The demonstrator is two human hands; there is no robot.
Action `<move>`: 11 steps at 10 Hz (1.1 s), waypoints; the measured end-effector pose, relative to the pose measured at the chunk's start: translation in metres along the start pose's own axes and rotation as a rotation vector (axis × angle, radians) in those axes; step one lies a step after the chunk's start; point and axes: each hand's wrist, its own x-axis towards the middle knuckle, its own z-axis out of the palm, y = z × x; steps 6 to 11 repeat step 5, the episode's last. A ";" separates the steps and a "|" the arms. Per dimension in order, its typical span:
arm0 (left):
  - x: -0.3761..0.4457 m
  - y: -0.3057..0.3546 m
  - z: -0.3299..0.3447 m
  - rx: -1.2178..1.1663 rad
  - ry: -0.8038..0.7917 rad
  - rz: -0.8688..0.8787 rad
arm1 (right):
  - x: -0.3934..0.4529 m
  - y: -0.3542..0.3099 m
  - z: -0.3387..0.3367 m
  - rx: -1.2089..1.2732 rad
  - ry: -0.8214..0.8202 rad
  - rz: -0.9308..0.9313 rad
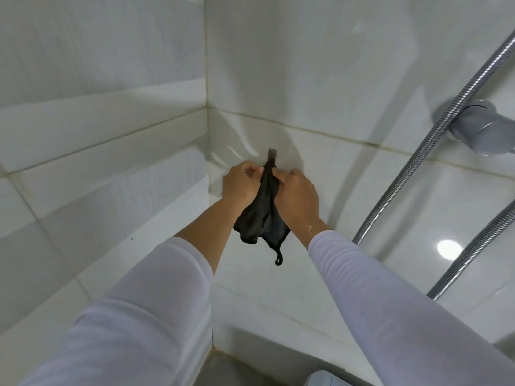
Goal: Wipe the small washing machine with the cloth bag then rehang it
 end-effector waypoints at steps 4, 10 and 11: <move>-0.050 -0.022 0.018 -0.224 0.026 -0.145 | -0.032 0.020 0.018 0.211 -0.027 0.007; -0.064 -0.036 0.023 -0.099 0.132 -0.167 | -0.061 0.032 0.022 0.179 -0.036 -0.028; -0.064 -0.036 0.023 -0.099 0.132 -0.167 | -0.061 0.032 0.022 0.179 -0.036 -0.028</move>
